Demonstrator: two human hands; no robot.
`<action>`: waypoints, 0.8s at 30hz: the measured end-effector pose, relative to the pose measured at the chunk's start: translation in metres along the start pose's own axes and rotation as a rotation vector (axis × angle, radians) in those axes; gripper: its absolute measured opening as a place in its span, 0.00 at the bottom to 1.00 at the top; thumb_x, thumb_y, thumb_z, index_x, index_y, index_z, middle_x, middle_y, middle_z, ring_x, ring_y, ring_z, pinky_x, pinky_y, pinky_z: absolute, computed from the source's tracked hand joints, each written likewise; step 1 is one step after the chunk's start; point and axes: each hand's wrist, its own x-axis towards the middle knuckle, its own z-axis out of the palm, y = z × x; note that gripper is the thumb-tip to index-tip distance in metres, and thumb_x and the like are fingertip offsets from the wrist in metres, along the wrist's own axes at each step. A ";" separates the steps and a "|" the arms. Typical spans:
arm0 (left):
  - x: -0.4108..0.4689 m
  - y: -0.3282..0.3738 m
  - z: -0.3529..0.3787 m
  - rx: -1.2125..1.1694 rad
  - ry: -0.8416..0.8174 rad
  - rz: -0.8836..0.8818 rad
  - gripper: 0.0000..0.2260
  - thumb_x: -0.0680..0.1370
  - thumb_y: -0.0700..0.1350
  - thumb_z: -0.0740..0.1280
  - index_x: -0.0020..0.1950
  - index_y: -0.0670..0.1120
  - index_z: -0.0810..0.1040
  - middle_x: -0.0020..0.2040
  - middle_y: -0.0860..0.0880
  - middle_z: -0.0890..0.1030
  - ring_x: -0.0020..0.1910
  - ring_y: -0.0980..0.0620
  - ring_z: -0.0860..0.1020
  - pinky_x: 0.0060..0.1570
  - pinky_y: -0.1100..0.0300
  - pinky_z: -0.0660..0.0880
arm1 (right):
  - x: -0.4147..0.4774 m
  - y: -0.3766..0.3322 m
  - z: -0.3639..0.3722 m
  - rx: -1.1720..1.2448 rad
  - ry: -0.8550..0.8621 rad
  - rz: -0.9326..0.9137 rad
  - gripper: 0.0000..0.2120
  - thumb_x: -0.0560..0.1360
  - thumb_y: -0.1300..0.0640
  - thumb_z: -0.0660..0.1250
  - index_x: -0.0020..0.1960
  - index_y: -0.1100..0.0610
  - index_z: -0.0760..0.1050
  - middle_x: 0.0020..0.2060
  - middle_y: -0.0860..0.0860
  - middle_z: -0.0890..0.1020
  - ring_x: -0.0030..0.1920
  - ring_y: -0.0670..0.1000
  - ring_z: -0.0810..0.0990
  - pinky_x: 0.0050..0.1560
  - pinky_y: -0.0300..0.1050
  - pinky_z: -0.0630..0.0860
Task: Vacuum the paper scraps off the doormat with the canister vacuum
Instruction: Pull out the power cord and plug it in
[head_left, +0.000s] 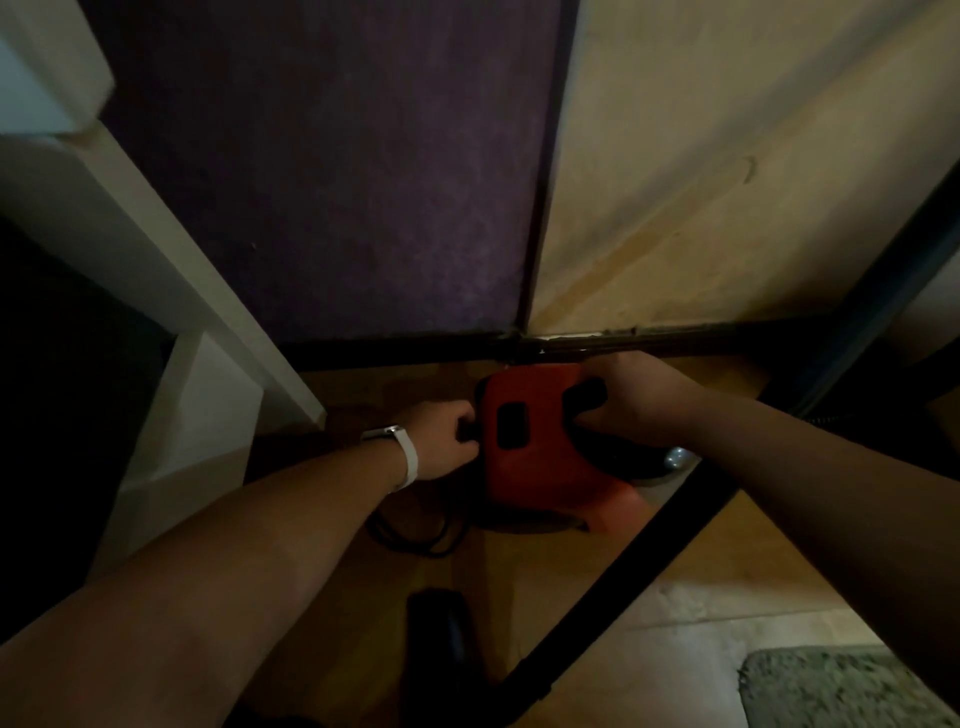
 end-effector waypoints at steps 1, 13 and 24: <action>-0.001 -0.001 0.000 -0.006 -0.017 -0.001 0.13 0.74 0.52 0.69 0.57 0.52 0.75 0.43 0.55 0.76 0.43 0.51 0.77 0.41 0.59 0.73 | 0.001 0.001 0.000 0.000 0.004 -0.003 0.13 0.70 0.52 0.75 0.51 0.58 0.80 0.47 0.55 0.83 0.49 0.56 0.82 0.49 0.55 0.80; -0.013 -0.006 -0.009 -0.191 0.115 -0.068 0.04 0.72 0.47 0.73 0.40 0.52 0.79 0.40 0.50 0.81 0.39 0.52 0.79 0.36 0.59 0.75 | -0.002 -0.005 -0.003 -0.006 0.024 0.001 0.13 0.72 0.53 0.74 0.52 0.60 0.79 0.49 0.56 0.83 0.51 0.56 0.81 0.48 0.47 0.77; -0.045 0.015 -0.026 -0.178 0.225 0.010 0.03 0.71 0.42 0.72 0.41 0.47 0.79 0.38 0.49 0.80 0.35 0.55 0.76 0.33 0.63 0.71 | -0.015 -0.002 -0.016 -0.038 0.050 0.053 0.19 0.72 0.49 0.76 0.57 0.58 0.80 0.53 0.55 0.83 0.54 0.55 0.81 0.49 0.45 0.76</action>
